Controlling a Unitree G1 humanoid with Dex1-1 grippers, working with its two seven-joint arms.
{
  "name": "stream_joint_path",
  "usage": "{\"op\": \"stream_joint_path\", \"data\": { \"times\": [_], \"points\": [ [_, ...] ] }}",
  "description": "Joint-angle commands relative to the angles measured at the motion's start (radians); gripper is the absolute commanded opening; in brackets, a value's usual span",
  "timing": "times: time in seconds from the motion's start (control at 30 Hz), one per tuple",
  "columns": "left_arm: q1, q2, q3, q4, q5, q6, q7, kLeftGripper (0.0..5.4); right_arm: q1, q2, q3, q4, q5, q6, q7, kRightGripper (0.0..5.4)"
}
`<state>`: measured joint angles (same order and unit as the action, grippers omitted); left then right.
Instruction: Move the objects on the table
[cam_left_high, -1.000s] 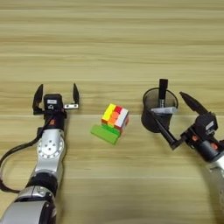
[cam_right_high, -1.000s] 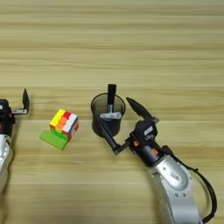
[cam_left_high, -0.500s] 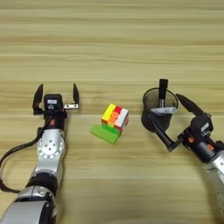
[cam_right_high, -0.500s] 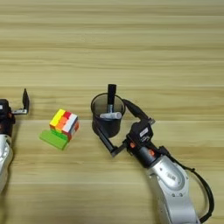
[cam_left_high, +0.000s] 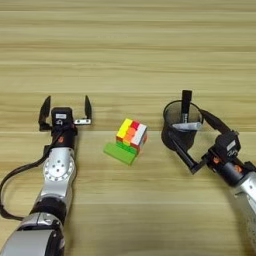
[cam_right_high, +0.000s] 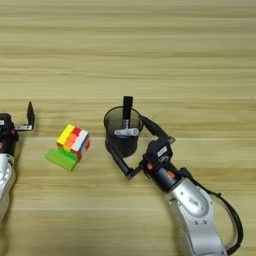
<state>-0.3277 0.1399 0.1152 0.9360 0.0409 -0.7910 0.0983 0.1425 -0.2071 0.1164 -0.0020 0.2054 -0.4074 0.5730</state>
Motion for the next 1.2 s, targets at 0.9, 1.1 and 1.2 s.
{"op": "stream_joint_path", "data": {
  "times": [0.9, 1.1, 1.2],
  "points": [
    [-0.006, 0.007, -0.005, 0.013, 0.013, 0.015, 0.010, 5.40, -0.013, 0.008, -0.001, 0.008, -0.010, -0.019, -0.009, 1.59],
    [-0.006, 0.007, -0.006, 0.013, 0.014, 0.016, 0.011, 5.40, -0.014, 0.009, -0.003, 0.009, -0.010, -0.020, -0.011, 0.90],
    [-0.007, 0.007, -0.006, 0.012, 0.014, 0.017, 0.010, 5.40, -0.015, 0.009, -0.003, 0.009, -0.009, -0.022, -0.011, 0.75]
  ]
}}
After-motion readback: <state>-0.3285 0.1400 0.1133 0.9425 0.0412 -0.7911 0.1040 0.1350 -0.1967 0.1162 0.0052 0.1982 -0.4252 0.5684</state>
